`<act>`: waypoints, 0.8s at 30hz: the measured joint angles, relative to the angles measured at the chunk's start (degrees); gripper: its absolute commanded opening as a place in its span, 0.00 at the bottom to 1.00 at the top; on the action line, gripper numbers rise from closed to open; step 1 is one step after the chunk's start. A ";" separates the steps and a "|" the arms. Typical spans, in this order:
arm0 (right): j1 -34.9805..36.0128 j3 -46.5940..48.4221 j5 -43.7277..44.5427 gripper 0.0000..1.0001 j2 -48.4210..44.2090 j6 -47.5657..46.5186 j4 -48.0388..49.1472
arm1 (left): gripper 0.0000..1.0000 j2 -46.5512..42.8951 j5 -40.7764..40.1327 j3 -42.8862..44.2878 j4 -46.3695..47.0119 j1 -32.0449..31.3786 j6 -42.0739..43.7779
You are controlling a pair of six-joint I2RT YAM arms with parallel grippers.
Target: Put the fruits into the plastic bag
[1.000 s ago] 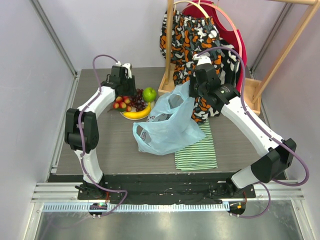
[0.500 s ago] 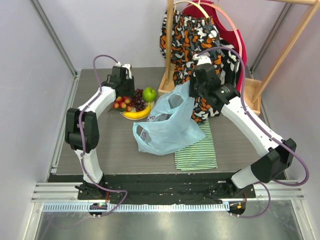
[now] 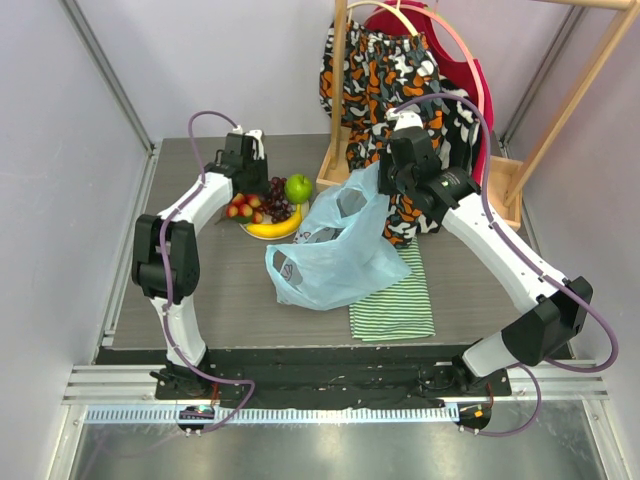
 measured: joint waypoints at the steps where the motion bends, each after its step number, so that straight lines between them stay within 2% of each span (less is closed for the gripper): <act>1: 0.00 0.00 -0.02 0.01 0.00 0.00 0.02 | 0.16 0.00 0.04 0.00 0.00 0.00 0.02; 6: -0.02 0.00 0.00 0.01 0.00 0.00 0.00 | 0.01 0.00 0.09 0.00 -0.02 0.00 -0.04; 17: -0.02 0.00 0.00 0.01 0.00 0.02 0.00 | 0.00 -0.50 3.26 0.00 0.02 0.00 -0.61; 24: -0.02 0.00 -0.07 0.01 0.00 0.02 0.00 | 0.00 -5.42 4.26 -2.05 1.40 -0.04 -1.46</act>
